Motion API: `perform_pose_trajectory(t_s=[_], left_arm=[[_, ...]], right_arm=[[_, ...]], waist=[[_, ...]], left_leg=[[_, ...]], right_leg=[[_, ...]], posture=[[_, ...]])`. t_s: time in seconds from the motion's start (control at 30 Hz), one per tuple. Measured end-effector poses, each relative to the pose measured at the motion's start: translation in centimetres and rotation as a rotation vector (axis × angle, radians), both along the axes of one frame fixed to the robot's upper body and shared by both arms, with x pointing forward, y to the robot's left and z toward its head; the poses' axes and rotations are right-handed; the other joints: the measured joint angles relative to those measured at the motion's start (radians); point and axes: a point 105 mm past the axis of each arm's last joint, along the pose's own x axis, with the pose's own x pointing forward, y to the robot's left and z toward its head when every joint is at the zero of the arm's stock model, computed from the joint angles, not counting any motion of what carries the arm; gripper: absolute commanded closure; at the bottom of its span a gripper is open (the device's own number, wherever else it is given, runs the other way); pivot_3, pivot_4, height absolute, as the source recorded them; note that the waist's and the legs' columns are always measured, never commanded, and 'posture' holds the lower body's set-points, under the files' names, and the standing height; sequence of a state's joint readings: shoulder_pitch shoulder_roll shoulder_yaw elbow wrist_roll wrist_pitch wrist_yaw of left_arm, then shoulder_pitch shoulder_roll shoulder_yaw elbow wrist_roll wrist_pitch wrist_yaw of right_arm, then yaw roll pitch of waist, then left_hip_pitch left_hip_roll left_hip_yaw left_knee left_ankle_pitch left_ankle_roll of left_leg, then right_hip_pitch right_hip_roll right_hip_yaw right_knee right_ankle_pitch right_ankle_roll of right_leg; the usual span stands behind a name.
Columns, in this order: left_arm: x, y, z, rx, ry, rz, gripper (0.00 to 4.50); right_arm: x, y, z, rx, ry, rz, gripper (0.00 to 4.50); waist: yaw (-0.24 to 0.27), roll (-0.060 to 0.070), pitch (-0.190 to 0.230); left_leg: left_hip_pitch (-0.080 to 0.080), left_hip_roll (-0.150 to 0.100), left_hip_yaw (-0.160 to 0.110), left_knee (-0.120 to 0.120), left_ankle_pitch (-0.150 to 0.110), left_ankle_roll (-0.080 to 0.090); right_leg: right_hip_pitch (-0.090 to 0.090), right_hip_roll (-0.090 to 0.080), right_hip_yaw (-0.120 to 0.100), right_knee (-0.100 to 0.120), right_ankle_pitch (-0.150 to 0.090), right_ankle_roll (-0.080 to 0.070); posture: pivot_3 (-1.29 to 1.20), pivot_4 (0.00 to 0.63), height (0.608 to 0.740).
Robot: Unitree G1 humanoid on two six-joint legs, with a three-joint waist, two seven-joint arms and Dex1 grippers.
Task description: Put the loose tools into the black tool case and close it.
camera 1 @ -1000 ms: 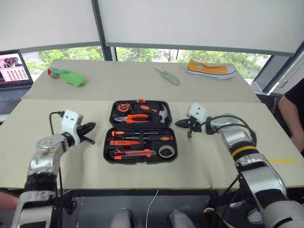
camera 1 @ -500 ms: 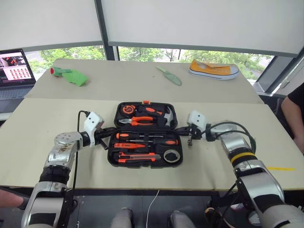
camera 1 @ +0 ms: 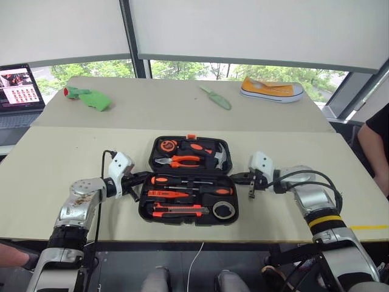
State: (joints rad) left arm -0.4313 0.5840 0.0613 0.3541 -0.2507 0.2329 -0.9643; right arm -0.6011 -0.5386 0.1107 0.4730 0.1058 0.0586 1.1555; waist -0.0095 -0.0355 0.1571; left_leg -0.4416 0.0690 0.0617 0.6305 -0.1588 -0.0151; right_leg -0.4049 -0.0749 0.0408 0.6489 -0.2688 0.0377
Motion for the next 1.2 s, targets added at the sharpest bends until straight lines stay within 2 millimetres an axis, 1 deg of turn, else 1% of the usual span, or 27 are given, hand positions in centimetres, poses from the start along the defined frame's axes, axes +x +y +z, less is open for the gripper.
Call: perform_pose_trajectory(t_s=[0.07, 0.2, 0.27, 0.3, 0.33, 0.37, 0.4, 0.43, 0.47, 0.5, 0.57, 0.63, 0.67, 0.7, 0.77, 0.83, 0.87, 0.9, 1.03, 1.1, 1.2], left_arm=[[0.1, 1.1, 1.0, -0.037, -0.019, 0.045, 2.89], [-1.2, 5.1, 3.3, -0.028, -0.048, 0.130, 1.39], [-1.8, 6.1, 4.1, -0.056, -0.008, 0.167, 0.71], [-2.0, 6.5, 4.2, -0.056, 0.014, 0.181, 0.38], [-2.2, 7.2, 4.3, -0.047, 0.059, 0.212, 0.00], [-2.4, 7.7, 4.4, -0.039, 0.093, 0.237, 0.00], [-2.4, 8.0, 4.6, -0.041, 0.116, 0.256, 0.00], [-2.2, 8.1, 4.9, -0.066, 0.155, 0.280, 0.00], [-1.7, 7.9, 5.7, -0.093, 0.174, 0.295, 0.00], [-1.1, 7.4, 6.8, -0.123, 0.180, 0.301, 0.00], [0.2, 6.3, 8.9, -0.187, 0.196, 0.306, 0.00], [1.1, 5.2, 9.4, -0.230, 0.257, 0.311, 0.00], [1.5, 4.3, 8.9, -0.237, 0.322, 0.309, 0.00], [1.7, 4.1, 8.4, -0.231, 0.354, 0.314, 0.00], [2.3, 3.3, 6.7, -0.190, 0.423, 0.329, 0.00], [2.7, 2.7, 5.5, -0.172, 0.474, 0.332, 0.00], [3.1, 2.4, 5.3, -0.173, 0.487, 0.332, 0.00], [3.4, 2.1, 5.1, -0.175, 0.496, 0.333, 0.00], [4.4, 0.6, 5.4, -0.168, 0.484, 0.297, 0.00], [4.4, 0.0, 5.0, -0.155, 0.491, 0.277, 0.00], [4.5, -0.3, 4.3, -0.116, 0.495, 0.269, 0.00]], right_arm=[[-0.5, -0.9, 0.3, 0.023, 0.027, -0.014, 3.01], [-1.4, -4.2, 1.3, 0.028, 0.041, -0.083, 1.64], [-1.7, -4.8, 2.0, 0.055, 0.047, -0.111, 0.98], [-1.7, -4.8, 2.2, 0.066, 0.051, -0.115, 0.67], [-1.8, -4.8, 2.8, 0.089, 0.067, -0.128, 0.23], [-1.8, -4.9, 3.3, 0.108, 0.076, -0.138, 0.02], [-1.9, -5.0, 3.8, 0.129, 0.084, -0.149, 0.02], [-1.5, -5.4, 4.0, 0.101, 0.126, -0.201, 0.02], [-0.9, -5.8, 4.3, 0.050, 0.170, -0.263, 0.02], [-0.2, -5.8, 5.1, 0.025, 0.196, -0.310, 0.02], [0.6, -4.8, 7.0, 0.027, 0.248, -0.353, 0.02], [1.3, -3.6, 7.9, 0.044, 0.298, -0.376, 0.02], [1.7, -2.6, 8.1, 0.054, 0.339, -0.383, 0.02], [2.0, -2.1, 8.0, 0.056, 0.361, -0.388, 0.02], [2.7, -0.9, 7.5, 0.060, 0.421, -0.410, 0.02], [3.4, -0.2, 7.2, 0.048, 0.449, -0.432, 0.02], [3.9, 0.0, 7.1, 0.034, 0.457, -0.452, 0.02], [4.3, 0.1, 6.7, 0.019, 0.469, -0.477, 0.02], [5.3, 0.7, 6.0, 0.004, 0.482, -0.511, 0.02], [5.6, 0.6, 5.8, -0.012, 0.477, -0.520, 0.02], [5.7, 0.5, 5.3, -0.033, 0.482, -0.532, 0.02]], waist=[[-0.002, 0.000, 0.000], [-0.006, 0.000, 0.000], [-0.006, 0.000, 0.000], [-0.007, 0.000, 0.000], [-0.008, 0.000, 0.000], [-0.008, 0.000, 0.000], [-0.007, 0.000, 0.000], [-0.006, 0.000, 0.000], [-0.004, 0.000, 0.003], [-0.001, -0.001, 0.006], [0.000, -0.001, 0.006], [-0.002, -0.001, 0.005], [-0.003, -0.001, 0.005], [-0.004, -0.001, 0.005], [-0.006, -0.002, 0.006], [-0.006, -0.002, 0.006], [-0.006, -0.002, 0.006], [-0.005, -0.002, 0.006], [-0.005, -0.002, 0.006], [-0.005, -0.002, 0.006], [-0.005, -0.002, 0.006]], left_leg=[[0.000, 0.000, 0.000, 0.000, 0.000, 0.000], [0.001, 0.000, 0.000, -0.001, 0.000, 0.000], [0.001, 0.000, 0.000, -0.001, 0.000, 0.000], [0.001, 0.001, 0.000, -0.001, 0.000, 0.000], [0.002, 0.001, 0.000, -0.001, 0.000, 0.000], [0.002, 0.001, 0.000, -0.001, 0.000, 0.000], [0.002, 0.000, 0.000, 0.000, 0.000, 0.000], [0.002, 0.000, 0.000, 0.001, 0.000, 0.000], [0.000, 0.000, 0.000, 0.003, 0.001, 0.000], [-0.001, 0.000, 0.000, 0.003, 0.003, -0.001], [0.001, 0.000, 0.000, 0.003, 0.003, -0.001], [0.001, 0.000, -0.001, 0.003, 0.003, -0.001], [0.001, 0.000, -0.001, 0.003, 0.003, 0.000], [0.001, 0.000, -0.001, 0.003, 0.003, 0.000], [-0.002, -0.001, -0.001, 0.002, 0.003, 0.000], [-0.009, -0.001, -0.001, 0.002, 0.003, 0.000], [-0.016, -0.001, -0.001, 0.003, 0.004, 0.000], [-0.018, -0.001, -0.002, 0.005, 0.004, -0.001], [-0.019, -0.002, -0.002, 0.005, 0.004, -0.001], [-0.019, -0.002, -0.001, 0.005, 0.004, -0.001], [-0.018, -0.001, -0.002, 0.006, 0.004, -0.001]], right_leg=[[0.000, 0.000, 0.000, 0.000, 0.000, 0.000], [0.000, 0.000, 0.000, -0.001, 0.000, 0.000], [0.000, 0.000, 0.000, 0.000, 0.000, 0.000], [0.000, 0.000, 0.000, 0.000, 0.000, 0.000], [0.000, 0.000, 0.000, 0.001, 0.000, 0.000], [0.000, 0.000, 0.000, 0.001, 0.000, 0.000], [0.001, 0.000, 0.000, 0.001, 0.000, 0.000], [0.001, 0.000, 0.000, 0.001, 0.000, 0.000], [-0.001, 0.000, 0.000, 0.003, 0.000, 0.000], [-0.002, 0.000, 0.000, 0.003, 0.000, 0.000], [0.000, 0.000, 0.000, 0.003, 0.001, 0.000], [0.000, 0.000, 0.000, 0.003, 0.001, 0.000], [0.000, 0.000, 0.000, 0.004, 0.001, 0.000], [-0.001, 0.000, 0.000, 0.005, 0.001, 0.001], [-0.004, 0.000, 0.001, 0.006, 0.001, 0.000], [-0.013, 0.000, 0.001, 0.009, 0.001, 0.000], [-0.020, 0.001, 0.001, 0.012, 0.001, 0.000], [-0.022, 0.001, 0.001, 0.014, 0.001, 0.000], [-0.022, 0.000, 0.001, 0.013, 0.001, 0.000], [-0.022, 0.000, 0.001, 0.014, 0.001, 0.000], [-0.021, 0.000, 0.000, 0.014, 0.001, 0.000]], posture=[[0.00, 0.150, 0.740], [0.00, 0.150, 0.740], [0.00, 0.150, 0.740], [0.00, 0.150, 0.740], [0.00, 0.150, 0.740], [0.00, 0.150, 0.740], [0.00, 0.150, 0.740], [0.00, 0.150, 0.740], [0.00, 0.150, 0.740], [0.00, 0.150, 0.740], [0.00, 0.150, 0.740], [0.00, 0.150, 0.740], [0.00, 0.150, 0.740], [0.00, 0.150, 0.740], [0.00, 0.150, 0.740], [0.00, 0.150, 0.740], [0.00, 0.150, 0.740], [0.00, 0.150, 0.740], [0.00, 0.150, 0.740], [0.00, 0.150, 0.740], [0.00, 0.150, 0.740]])
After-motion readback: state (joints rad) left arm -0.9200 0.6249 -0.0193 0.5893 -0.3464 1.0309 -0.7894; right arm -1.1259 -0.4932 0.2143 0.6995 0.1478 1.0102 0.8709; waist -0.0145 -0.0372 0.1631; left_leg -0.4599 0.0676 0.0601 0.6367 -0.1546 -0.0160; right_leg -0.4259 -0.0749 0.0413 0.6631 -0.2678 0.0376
